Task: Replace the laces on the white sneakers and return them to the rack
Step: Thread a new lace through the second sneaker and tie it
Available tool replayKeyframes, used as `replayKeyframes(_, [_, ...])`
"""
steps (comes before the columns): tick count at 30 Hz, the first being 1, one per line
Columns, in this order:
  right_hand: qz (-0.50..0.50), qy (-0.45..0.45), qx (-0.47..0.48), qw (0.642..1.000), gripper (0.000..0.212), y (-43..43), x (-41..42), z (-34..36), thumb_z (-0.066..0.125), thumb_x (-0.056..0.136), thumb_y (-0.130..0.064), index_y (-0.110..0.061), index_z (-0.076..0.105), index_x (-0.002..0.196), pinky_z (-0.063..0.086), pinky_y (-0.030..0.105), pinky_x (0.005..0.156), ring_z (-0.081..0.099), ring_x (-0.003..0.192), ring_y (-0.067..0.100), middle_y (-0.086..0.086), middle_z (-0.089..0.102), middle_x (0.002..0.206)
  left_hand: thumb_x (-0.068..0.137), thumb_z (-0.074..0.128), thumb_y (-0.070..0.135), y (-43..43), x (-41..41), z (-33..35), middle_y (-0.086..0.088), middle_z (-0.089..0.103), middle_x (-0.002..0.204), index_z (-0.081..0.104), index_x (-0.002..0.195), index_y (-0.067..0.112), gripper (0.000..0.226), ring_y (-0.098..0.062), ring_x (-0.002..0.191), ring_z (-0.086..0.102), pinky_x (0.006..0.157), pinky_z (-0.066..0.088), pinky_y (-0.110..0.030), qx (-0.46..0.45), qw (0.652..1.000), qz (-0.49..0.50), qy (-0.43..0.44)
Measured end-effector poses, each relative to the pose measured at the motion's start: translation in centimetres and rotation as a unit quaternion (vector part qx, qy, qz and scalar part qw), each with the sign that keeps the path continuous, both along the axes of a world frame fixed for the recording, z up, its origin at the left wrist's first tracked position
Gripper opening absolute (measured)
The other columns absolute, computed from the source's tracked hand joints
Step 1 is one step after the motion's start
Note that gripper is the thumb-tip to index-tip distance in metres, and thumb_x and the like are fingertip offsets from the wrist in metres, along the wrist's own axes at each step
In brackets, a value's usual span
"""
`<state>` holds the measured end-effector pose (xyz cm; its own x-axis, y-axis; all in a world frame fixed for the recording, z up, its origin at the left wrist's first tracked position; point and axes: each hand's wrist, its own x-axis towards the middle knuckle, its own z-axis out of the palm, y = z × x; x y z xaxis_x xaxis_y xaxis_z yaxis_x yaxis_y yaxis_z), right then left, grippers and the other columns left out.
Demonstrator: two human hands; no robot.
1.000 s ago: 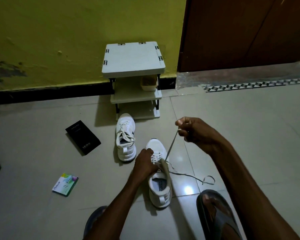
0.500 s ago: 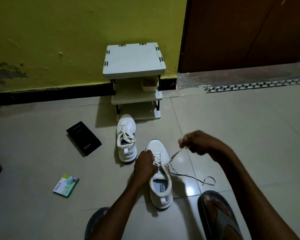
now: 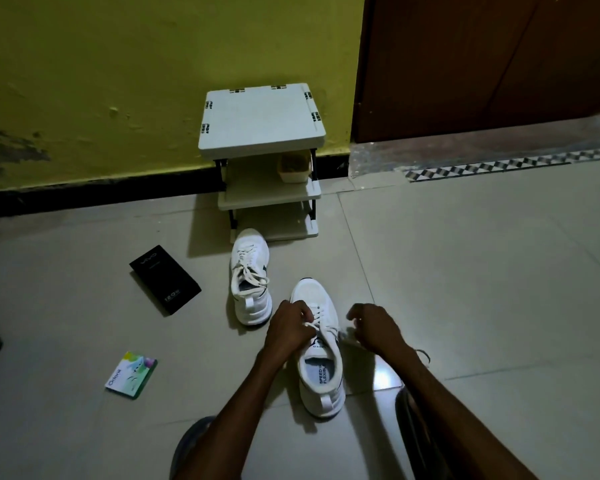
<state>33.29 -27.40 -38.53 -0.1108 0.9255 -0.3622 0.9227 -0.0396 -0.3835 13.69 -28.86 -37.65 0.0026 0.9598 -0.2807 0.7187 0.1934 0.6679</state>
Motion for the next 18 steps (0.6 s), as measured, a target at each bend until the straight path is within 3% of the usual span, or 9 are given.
replayKeyframes(2, [0.037, 0.036, -0.030, 0.998, 0.023, 0.6, -0.9, -0.9, 0.062, 0.089, -0.022, -0.016, 0.065, 0.112, 0.043, 0.026, 0.084, 0.060, 0.109, 0.023, 0.007, 0.065, 0.116, 0.074, 0.066, 0.013, 0.3, 0.1, 0.2, -0.003, 0.054, 0.103, 0.060, 0.080, 0.029, 0.018, -0.018, 0.093, 0.060, 0.080, 0.049, -0.031, -0.013, 1.000, 0.007, -0.006])
replayKeyframes(4, [0.068, 0.003, -0.056, 0.996, 0.025, 0.7, -1.6, -1.4, 0.062, 0.090, -0.027, -0.009, 0.066, 0.108, 0.043, 0.028, 0.081, 0.061, 0.105, 0.027, 0.011, 0.067, 0.112, 0.078, 0.059, 0.012, 0.6, 0.2, 0.1, 0.000, 0.055, 0.105, 0.061, 0.079, 0.031, 0.019, -0.015, 0.092, 0.060, 0.080, 0.048, -0.029, -0.015, 0.999, 0.023, -0.017])
replayKeyframes(6, [0.070, -0.011, -0.063, 0.996, 0.027, 0.9, -1.7, -1.4, 0.057, 0.092, -0.026, -0.003, 0.067, 0.104, 0.043, 0.030, 0.080, 0.062, 0.102, 0.030, 0.014, 0.068, 0.107, 0.082, 0.056, 0.011, 0.8, 0.1, 0.0, 0.001, 0.058, 0.105, 0.062, 0.081, 0.032, 0.021, -0.011, 0.092, 0.060, 0.081, 0.047, -0.027, -0.001, 0.999, 0.026, -0.029])
replayKeyframes(8, [0.040, 0.031, -0.075, 0.996, 0.028, 1.1, -1.4, -0.7, 0.056, 0.093, -0.024, 0.000, 0.068, 0.101, 0.041, 0.029, 0.076, 0.062, 0.100, 0.031, 0.017, 0.069, 0.105, 0.085, 0.057, 0.012, 0.9, 0.0, -0.2, 0.004, 0.062, 0.102, 0.061, 0.081, 0.032, 0.021, -0.008, 0.091, 0.060, 0.081, 0.046, -0.026, 0.019, 0.999, 0.022, -0.038])
replayKeyframes(12, [-0.043, 0.127, -0.045, 0.990, 0.027, 2.0, -0.2, 4.1, 0.061, 0.093, -0.034, -0.014, 0.075, 0.082, 0.043, 0.027, 0.073, 0.063, 0.086, 0.023, 0.010, 0.072, 0.089, 0.089, 0.064, 0.022, 1.5, 0.0, 0.4, 0.007, 0.065, 0.085, 0.067, 0.100, 0.028, 0.013, -0.008, 0.075, 0.062, 0.069, 0.046, -0.020, 0.016, 0.997, -0.022, -0.074])
replayKeyframes(14, [-0.035, 0.146, -0.041, 0.988, 0.031, 2.3, 0.1, 7.4, 0.061, 0.094, -0.039, -0.019, 0.076, 0.076, 0.047, 0.030, 0.080, 0.064, 0.088, 0.022, 0.006, 0.072, 0.087, 0.088, 0.068, 0.030, 1.6, 0.6, 1.2, 0.005, 0.063, 0.083, 0.066, 0.114, 0.031, 0.026, -0.007, 0.070, 0.060, 0.060, 0.045, -0.011, -0.023, 0.993, -0.081, -0.084])
replayKeyframes(16, [-0.009, 0.165, -0.051, 0.985, 0.030, 2.3, 0.2, 10.8, 0.063, 0.093, -0.040, -0.020, 0.076, 0.074, 0.049, 0.031, 0.086, 0.064, 0.094, 0.018, 0.005, 0.073, 0.094, 0.087, 0.070, 0.032, 1.8, 1.4, 1.8, 0.003, 0.065, 0.085, 0.068, 0.112, 0.031, 0.025, -0.004, 0.069, 0.058, 0.061, 0.045, -0.012, -0.013, 0.987, -0.141, -0.069])
replayKeyframes(18, [0.022, 0.164, -0.053, 0.985, 0.026, 2.2, 0.5, 13.4, 0.066, 0.091, -0.039, -0.024, 0.074, 0.071, 0.048, 0.026, 0.077, 0.062, 0.090, 0.011, -0.003, 0.072, 0.089, 0.088, 0.067, 0.027, 2.1, 2.2, 2.5, 0.003, 0.069, 0.083, 0.073, 0.098, 0.025, 0.011, -0.002, 0.068, 0.059, 0.066, 0.046, -0.020, 0.033, 0.984, -0.156, -0.073])
